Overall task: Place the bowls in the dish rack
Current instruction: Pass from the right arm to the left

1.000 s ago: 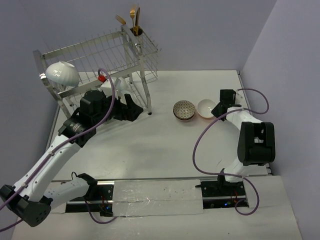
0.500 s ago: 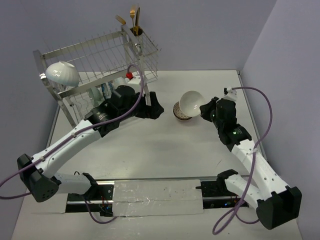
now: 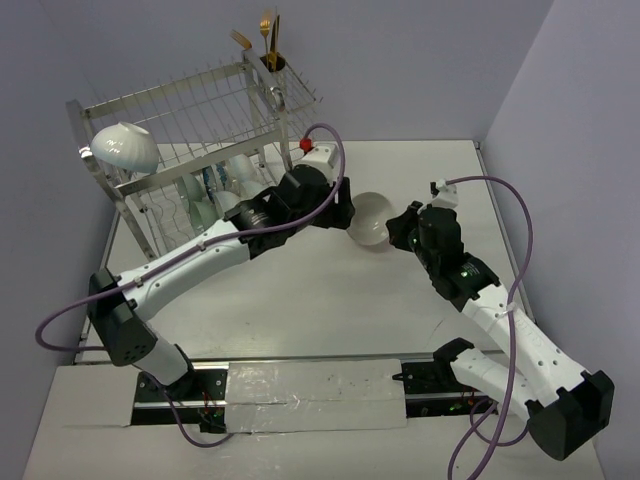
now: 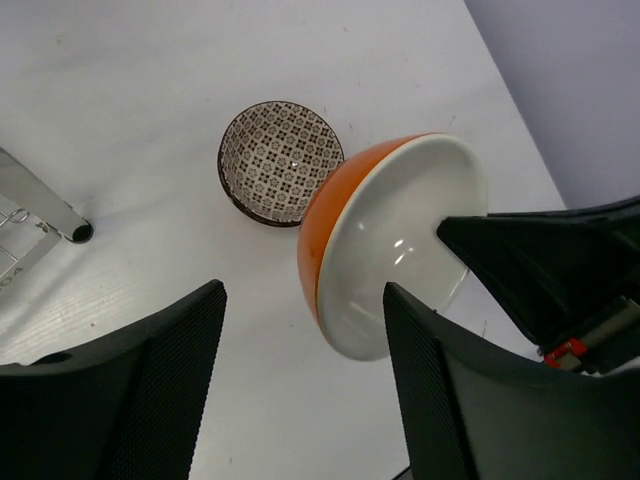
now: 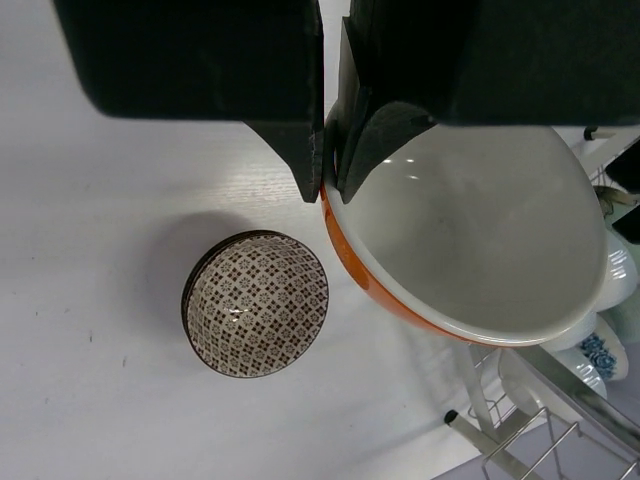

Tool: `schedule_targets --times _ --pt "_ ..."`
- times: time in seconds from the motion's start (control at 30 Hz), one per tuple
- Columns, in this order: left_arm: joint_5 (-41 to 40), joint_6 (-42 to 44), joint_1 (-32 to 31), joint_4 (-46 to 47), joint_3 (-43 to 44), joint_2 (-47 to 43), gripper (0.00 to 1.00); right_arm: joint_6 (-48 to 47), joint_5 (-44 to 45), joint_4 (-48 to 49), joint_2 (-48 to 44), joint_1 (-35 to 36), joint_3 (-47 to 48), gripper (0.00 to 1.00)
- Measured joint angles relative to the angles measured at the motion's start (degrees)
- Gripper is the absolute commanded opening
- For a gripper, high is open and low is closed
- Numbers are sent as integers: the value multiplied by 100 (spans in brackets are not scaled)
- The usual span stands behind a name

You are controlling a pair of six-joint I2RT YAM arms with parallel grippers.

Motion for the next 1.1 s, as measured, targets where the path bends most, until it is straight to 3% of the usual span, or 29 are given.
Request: schedule_targets --times 0.33,0.73,0.87,0.93,1.1 --pt "-791 210 -400 -227 553 658 38 -24 306 -127 0 59 0 0" --pt "-1165 286 -516 -280 850 1023 35 -103 503 -245 -4 96 0 0" --pt "-1231 293 -520 -426 868 1156 29 -127 520 -264 -4 103 0 0" --pt "-1250 302 -520 -468 896 1198 17 -125 516 -267 -4 103 0 0" --pt "-1305 330 -557 -472 957 1241 0 -122 518 -251 -9 140 0 0"
